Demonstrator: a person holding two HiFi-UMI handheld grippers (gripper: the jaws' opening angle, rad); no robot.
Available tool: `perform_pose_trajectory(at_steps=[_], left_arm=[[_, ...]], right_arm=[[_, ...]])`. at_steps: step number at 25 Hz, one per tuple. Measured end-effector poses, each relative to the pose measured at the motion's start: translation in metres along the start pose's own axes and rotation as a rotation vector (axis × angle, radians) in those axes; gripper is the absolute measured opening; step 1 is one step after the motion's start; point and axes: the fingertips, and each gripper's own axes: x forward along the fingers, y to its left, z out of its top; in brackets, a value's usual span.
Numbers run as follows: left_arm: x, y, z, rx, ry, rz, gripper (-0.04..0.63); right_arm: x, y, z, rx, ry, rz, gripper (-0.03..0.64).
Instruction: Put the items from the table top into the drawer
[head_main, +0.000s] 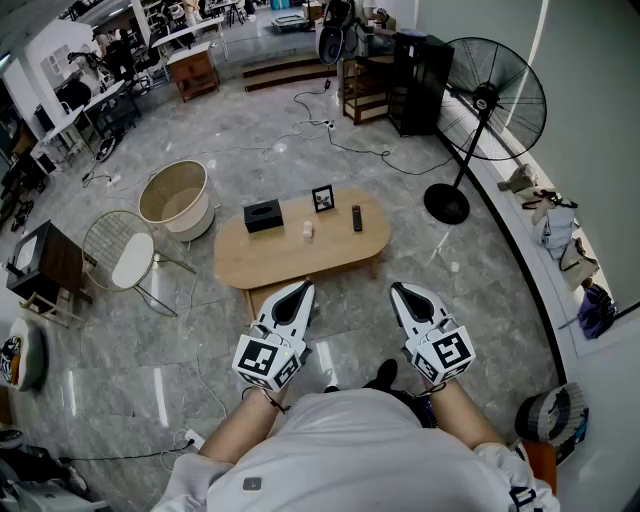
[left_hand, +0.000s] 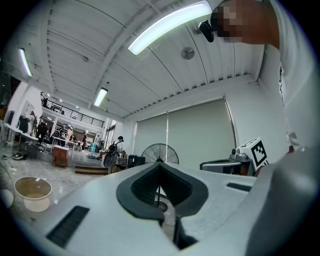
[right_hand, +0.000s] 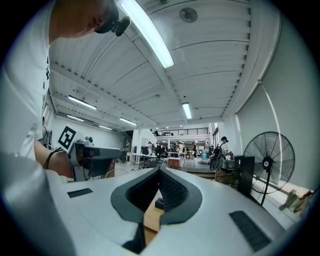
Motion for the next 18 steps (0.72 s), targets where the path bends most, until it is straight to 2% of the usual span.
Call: perform_pose_trajectory(at_steps=[9, 18], left_arm=[[0.032, -0.003, -0.008, -0.001, 0.017, 0.006, 0.009], [0.093, -0.012, -0.014, 0.003, 0.027, 0.025, 0.009]], right_arm=[[0.004, -0.032, -0.01, 0.021, 0.004, 0.006, 0.026], [0.012, -0.092, -0.014, 0.031, -0.012, 0.051, 0.026]])
